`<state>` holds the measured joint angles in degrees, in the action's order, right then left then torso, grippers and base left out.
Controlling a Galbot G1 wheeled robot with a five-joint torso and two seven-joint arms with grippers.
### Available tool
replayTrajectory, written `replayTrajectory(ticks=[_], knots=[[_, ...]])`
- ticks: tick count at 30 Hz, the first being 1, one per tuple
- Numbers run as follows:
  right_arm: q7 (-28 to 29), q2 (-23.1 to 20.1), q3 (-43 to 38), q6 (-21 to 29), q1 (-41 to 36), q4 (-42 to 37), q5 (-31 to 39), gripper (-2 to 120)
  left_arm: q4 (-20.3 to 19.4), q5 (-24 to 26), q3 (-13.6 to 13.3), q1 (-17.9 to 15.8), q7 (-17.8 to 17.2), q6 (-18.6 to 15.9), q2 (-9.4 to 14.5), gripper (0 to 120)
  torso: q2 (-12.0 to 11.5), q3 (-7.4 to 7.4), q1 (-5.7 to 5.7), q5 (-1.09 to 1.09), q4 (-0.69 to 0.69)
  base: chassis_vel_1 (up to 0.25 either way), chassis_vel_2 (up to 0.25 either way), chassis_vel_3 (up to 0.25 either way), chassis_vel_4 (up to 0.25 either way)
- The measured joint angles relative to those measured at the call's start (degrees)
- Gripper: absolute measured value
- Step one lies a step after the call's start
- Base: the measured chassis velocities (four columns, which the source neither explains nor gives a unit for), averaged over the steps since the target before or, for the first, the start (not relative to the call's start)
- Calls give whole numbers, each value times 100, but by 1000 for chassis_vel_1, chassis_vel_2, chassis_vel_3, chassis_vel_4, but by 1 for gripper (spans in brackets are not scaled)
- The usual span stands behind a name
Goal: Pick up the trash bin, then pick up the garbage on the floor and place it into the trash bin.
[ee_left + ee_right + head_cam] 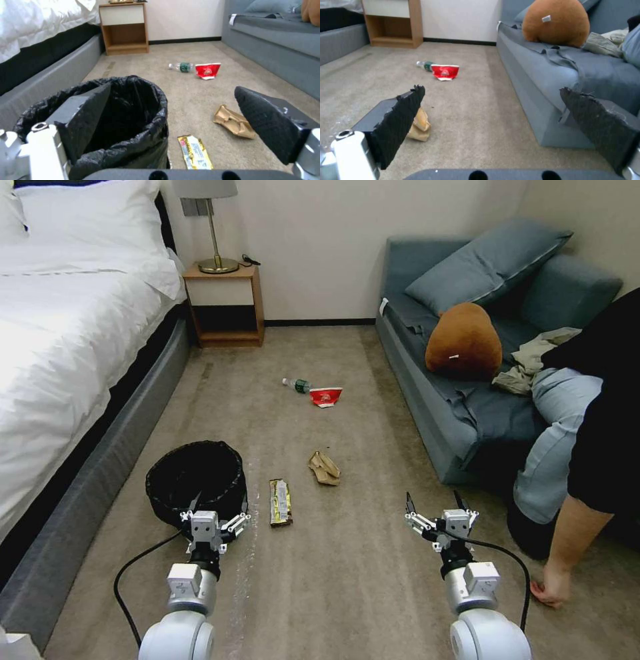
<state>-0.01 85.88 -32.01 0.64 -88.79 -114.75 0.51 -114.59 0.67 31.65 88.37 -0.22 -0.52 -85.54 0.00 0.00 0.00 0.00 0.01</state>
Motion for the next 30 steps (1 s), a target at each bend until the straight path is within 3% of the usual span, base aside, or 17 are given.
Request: replayTrajectory(ticks=[2,3,5,6,9,12,14,15,18,21,30], knots=[[27,-71,-321,368,26,-153,289,100,0,347,140,-275,-179,-341,249,98,0,0,0,-1,0,0,0,0,0],[27,-71,-321,368,26,-153,289,100,0,347,140,-275,-179,-341,249,98,0,0,0,-1,0,0,0,0,0],[74,-154,-710,821,58,-340,644,100,0,774,295,-602,-386,-758,542,98,0,0,0,-1,-1,0,0,0,0],[74,-154,-710,821,58,-340,644,100,0,774,295,-602,-386,-758,542,98,0,0,0,-1,-1,0,0,0,0],[147,-294,-1343,1572,110,-651,1228,100,9,1448,548,-1120,-716,-1419,1009,98,0,0,0,-1,-1,0,0,0,0],[172,-343,-1579,1849,129,-766,1446,100,12,1706,644,-1322,-842,-1672,1188,98,0,0,0,-1,-1,0,0,0,0],[227,-427,-1922,2252,158,-944,1786,100,17,2221,837,-1715,-1093,-2174,1544,98,0,0,0,-3,-2,0,0,0,0],[244,-459,-1911,2314,147,-997,1914,100,20,2440,918,-1886,-1199,-2393,1697,98,0,0,0,-1,-1,0,0,0,0],[256,-465,-1885,2329,138,-1017,1949,100,22,2621,989,-2027,-1292,-2570,1820,98,0,0,0,-1,-1,0,0,0,0],[263,-446,-1793,2323,118,-1017,1899,100,29,3267,1243,-2505,-1593,-3143,2259,98,0,0,0,2,-3,0,0,0,0],[263,-428,-1712,2269,115,-967,1762,100,2,3437,1328,-2422,-1496,-3057,2273,98,0,0,0,-2,-1,0,0,0,0]])
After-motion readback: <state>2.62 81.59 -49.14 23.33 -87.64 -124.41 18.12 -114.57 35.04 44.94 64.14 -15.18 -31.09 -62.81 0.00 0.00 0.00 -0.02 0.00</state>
